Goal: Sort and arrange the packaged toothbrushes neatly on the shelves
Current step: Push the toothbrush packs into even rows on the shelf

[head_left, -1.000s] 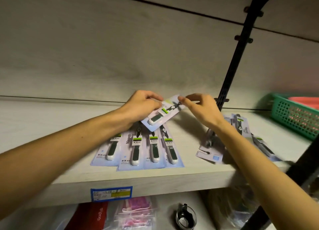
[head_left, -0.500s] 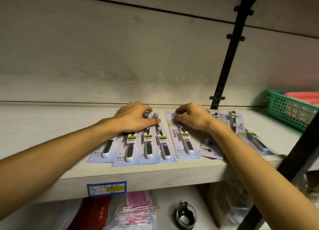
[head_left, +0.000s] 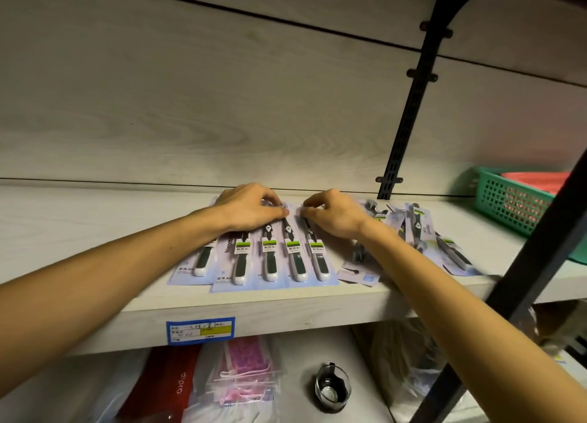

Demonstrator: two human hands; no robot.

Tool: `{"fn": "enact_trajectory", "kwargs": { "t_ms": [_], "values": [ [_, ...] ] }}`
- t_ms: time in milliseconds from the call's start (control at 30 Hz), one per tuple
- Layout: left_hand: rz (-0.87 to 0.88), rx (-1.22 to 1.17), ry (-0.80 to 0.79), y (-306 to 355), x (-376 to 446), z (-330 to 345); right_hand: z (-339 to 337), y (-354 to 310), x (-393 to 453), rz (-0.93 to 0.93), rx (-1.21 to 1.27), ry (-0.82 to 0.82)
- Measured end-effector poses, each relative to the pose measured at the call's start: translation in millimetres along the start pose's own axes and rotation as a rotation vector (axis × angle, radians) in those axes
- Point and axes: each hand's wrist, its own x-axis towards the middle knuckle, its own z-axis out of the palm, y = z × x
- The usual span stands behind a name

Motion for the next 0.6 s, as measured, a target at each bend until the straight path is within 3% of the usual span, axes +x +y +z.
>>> {"fn": "enact_trajectory", "kwargs": {
  "t_ms": [100,200,300,433,600],
  "values": [
    [0.04,0.058,-0.001,1.8,-1.5,0.4,-1.3,-5.3,-3.4,0.005,0.071,0.033],
    [0.072,0.088,-0.016,3.0,-2.4,-0.6,-19.0,3.0,-13.4,0.029,0.178,0.172],
    [0.111,0.081,-0.03,3.5,-2.0,-2.3,-45.5,24.6,-31.9,0.129,0.092,0.269],
    [0.174,0.145,-0.032,13.2,4.5,-6.2,-67.1,45.3,-73.1,0.143,-0.113,0.26],
    [0.173,0.171,-0.066,40.5,18.6,1.1,-51.4,33.8,-119.3,0.042,-0.161,0.106]
  ]
}}
